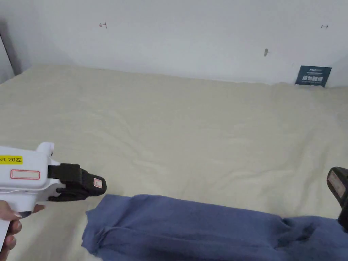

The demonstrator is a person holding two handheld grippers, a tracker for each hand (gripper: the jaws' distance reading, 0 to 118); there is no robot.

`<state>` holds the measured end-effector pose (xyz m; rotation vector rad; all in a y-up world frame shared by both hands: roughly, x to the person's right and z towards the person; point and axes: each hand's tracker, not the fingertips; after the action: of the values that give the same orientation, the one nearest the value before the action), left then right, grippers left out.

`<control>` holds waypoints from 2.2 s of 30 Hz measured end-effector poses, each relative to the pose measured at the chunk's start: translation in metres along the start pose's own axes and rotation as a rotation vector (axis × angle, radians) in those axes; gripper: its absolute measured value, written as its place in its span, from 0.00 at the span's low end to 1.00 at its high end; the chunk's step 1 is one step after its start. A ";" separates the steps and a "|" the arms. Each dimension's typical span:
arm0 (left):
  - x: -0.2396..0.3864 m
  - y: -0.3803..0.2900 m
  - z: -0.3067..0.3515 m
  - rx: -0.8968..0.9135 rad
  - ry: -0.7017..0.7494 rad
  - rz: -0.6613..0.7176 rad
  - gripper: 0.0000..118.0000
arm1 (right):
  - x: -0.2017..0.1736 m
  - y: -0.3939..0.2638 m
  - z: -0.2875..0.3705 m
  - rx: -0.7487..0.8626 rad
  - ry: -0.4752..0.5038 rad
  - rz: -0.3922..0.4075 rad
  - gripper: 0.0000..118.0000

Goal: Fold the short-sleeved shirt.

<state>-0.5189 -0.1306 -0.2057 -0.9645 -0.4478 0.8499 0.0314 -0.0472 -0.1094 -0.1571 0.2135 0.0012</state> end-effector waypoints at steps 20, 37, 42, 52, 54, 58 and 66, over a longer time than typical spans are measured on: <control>-0.072 0.001 -0.092 -0.230 -0.283 0.110 1.00 | -0.024 -0.016 -0.036 -0.178 0.081 0.025 0.00; 0.007 0.004 -0.031 -0.100 0.516 -0.317 0.05 | -0.029 -0.010 -0.029 -0.134 0.146 -0.003 0.00; 0.020 0.009 -0.006 -0.104 0.890 -0.448 0.05 | -0.029 -0.019 -0.023 -0.127 0.182 -0.014 0.00; 0.114 -0.018 -0.107 -0.232 0.603 -0.415 0.05 | -0.005 -0.026 -0.015 -0.122 0.168 -0.051 0.00; 0.136 -0.030 -0.150 -0.290 0.516 -0.433 0.05 | 0.002 -0.026 -0.012 -0.120 0.159 -0.071 0.00; 0.159 -0.042 -0.221 -0.397 0.311 -0.382 0.66 | 0.014 -0.024 -0.007 -0.117 0.124 -0.088 0.00; 0.184 -0.039 -0.187 -0.296 0.232 -0.452 0.99 | 0.034 -0.024 -0.008 -0.129 0.093 -0.096 0.00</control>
<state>-0.2656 -0.0949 -0.2744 -1.1599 -0.5725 0.2625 0.0633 -0.0727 -0.1206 -0.2958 0.2984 -0.0882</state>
